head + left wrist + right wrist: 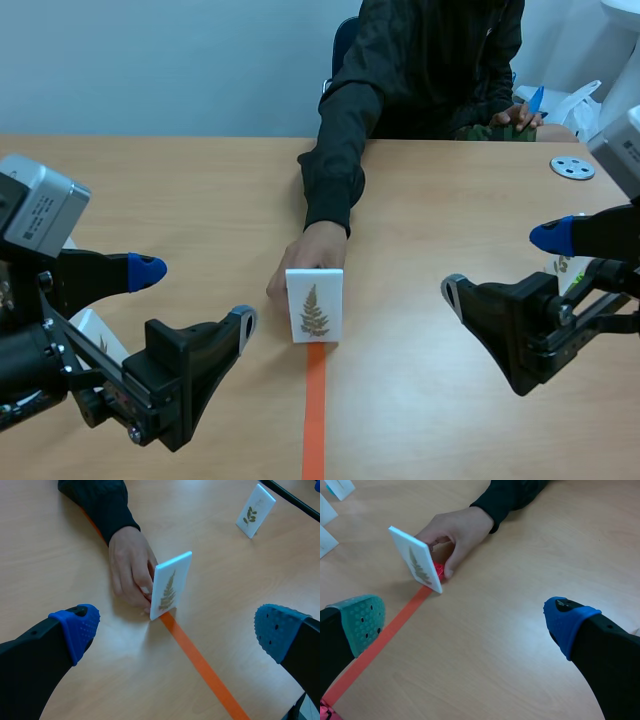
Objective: Sort the leaf by its shape. The table is split by an orange tape line. A compound leaf with several leaflets goes to the left side, a simple leaf with one blade goes to the right side. Return to the home posture when a red brick is placed on the table.
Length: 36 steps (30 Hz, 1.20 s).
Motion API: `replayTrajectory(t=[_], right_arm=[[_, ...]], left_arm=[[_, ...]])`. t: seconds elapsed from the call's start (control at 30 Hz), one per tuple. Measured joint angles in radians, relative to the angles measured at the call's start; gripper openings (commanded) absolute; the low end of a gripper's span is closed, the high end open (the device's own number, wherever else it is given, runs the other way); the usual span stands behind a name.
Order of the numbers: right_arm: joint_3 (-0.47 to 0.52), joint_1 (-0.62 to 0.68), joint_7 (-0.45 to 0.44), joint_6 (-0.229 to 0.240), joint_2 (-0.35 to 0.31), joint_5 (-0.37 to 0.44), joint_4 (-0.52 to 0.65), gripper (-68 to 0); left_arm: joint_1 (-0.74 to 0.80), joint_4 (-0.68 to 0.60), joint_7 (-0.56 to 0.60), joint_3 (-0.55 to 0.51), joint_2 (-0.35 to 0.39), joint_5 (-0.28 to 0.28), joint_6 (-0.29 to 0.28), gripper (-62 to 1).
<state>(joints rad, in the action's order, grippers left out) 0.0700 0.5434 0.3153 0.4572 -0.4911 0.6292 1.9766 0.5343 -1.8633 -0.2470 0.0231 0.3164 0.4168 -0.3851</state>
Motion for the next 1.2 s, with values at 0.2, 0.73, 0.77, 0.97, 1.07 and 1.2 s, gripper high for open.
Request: replayTrajectory(t=[0.2, 0.73, 0.77, 0.97, 1.07, 1.2], right_arm=[[0.0, 0.0, 0.0, 0.0, 0.0, 0.0, 0.0, 0.4], [0.0, 0.0, 0.005, 0.011, 0.0, 0.0, 0.0, 0.4], [0.0, 0.0, 0.005, 0.011, 0.0, 0.0, 0.0, 0.4], [-0.003, -0.029, 0.003, 0.015, 0.0, 0.0, -0.019, 0.4], [-0.04, -0.088, -0.003, 0.015, -0.002, -0.001, -0.076, 0.4], [-0.132, -0.18, -0.032, 0.047, -0.003, -0.001, -0.189, 0.4]], left_arm=[[0.0, 0.0, 0.0, 0.0, 0.0, 0.0, 0.0, 1.4], [0.0, 0.0, 0.0, 0.0, 0.0, 0.0, 0.0, 1.4], [0.0, 0.0, 0.0, 0.0, 0.0, 0.0, 0.0, 1.4], [0.0, 0.0, 0.0, 0.0, 0.0, 0.0, 0.0, 1.4], [0.0, 0.0, 0.0, 0.0, 0.0, 0.0, 0.0, 1.4], [0.0, 0.0, 0.0, 0.0, 0.0, 0.0, 0.0, 1.4]])
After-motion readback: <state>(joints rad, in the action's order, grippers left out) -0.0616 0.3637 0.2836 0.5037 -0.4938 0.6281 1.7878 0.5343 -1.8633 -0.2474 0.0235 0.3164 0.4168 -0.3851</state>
